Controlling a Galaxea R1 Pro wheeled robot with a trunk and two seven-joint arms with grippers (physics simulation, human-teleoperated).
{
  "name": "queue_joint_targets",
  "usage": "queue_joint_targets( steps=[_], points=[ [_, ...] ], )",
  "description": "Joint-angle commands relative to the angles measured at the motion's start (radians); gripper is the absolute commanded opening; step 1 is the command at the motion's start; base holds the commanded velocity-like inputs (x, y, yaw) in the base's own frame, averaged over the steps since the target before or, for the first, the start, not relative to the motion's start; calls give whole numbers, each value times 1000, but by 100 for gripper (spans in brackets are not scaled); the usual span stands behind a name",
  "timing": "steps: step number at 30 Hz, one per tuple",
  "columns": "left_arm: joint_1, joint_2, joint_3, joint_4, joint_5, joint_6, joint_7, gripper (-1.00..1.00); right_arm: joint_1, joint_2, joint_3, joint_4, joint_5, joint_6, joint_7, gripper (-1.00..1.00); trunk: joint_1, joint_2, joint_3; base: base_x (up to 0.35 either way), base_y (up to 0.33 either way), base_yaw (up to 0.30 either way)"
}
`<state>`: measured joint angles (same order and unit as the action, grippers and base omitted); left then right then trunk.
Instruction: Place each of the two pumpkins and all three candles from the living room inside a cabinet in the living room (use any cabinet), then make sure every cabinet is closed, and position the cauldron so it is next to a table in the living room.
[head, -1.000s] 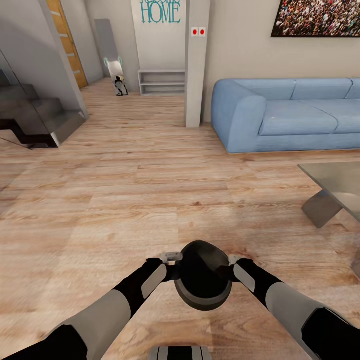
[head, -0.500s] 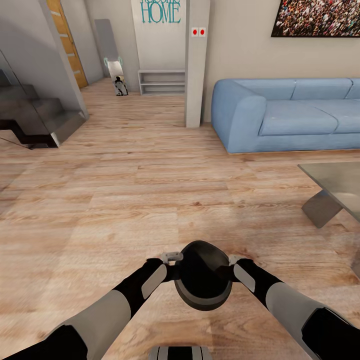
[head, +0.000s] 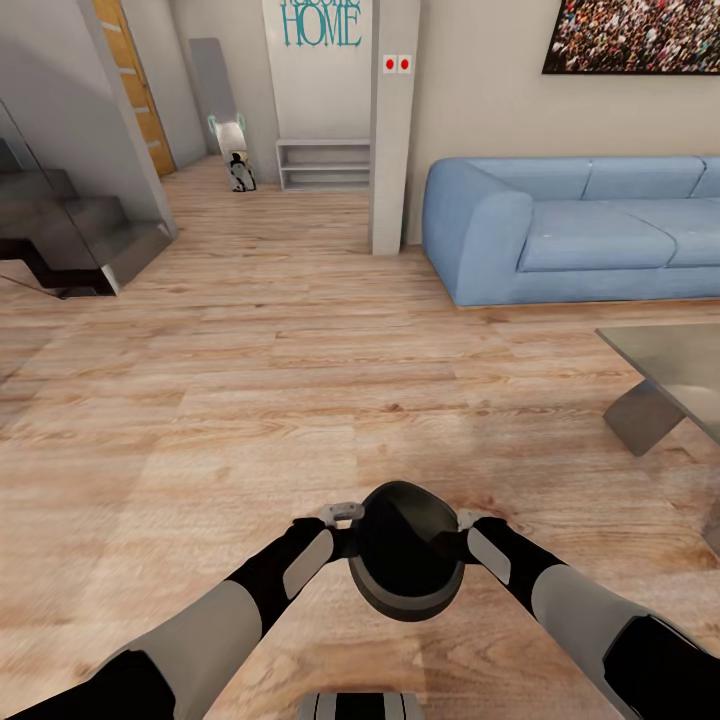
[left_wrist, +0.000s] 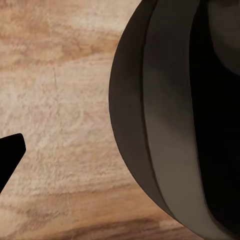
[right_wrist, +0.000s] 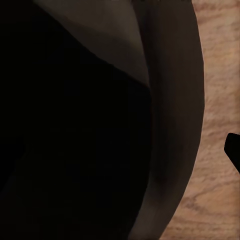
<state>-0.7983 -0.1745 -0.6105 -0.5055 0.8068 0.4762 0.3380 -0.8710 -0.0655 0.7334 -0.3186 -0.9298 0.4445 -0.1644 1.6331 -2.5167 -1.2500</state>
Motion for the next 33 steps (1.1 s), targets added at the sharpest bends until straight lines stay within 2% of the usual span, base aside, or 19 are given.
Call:
queue_joint_targets(
  steps=[1, 11, 14, 22, 26, 33],
  points=[
    [-1, 0, -4, -1, 9, 1, 9, 100, 0, -2, 8, -4, -10, 3, -9, 100, 0, 0, -1, 0, 0, 0],
    [-1, 0, -6, -1, 8, -1, 5, 100, 0, -2, 8, -4, -10, 3, -9, 100, 0, 0, -1, 0, 0, 0],
    [-1, 0, -6, -1, 8, -1, 4, 100, 0, -1, 8, -4, -10, 3, -9, 100, 1, -1, -12, 0, 0, 0],
    [-1, 0, -6, -1, 8, -6, 4, 100, 0, -2, 8, -4, -10, 3, -8, 100, 1, -1, -12, 0, 0, 0],
    [-1, 0, -6, -1, 9, -8, 4, 100, 0, -2, 8, -4, -10, 3, -9, 100, 3, -2, -28, 0, 0, 0],
    [-1, 0, -6, -1, 9, -8, 0, 100, 0, -1, 8, -4, -10, 3, -8, 100, 3, -2, -28, 0, 0, 0]
  ],
)
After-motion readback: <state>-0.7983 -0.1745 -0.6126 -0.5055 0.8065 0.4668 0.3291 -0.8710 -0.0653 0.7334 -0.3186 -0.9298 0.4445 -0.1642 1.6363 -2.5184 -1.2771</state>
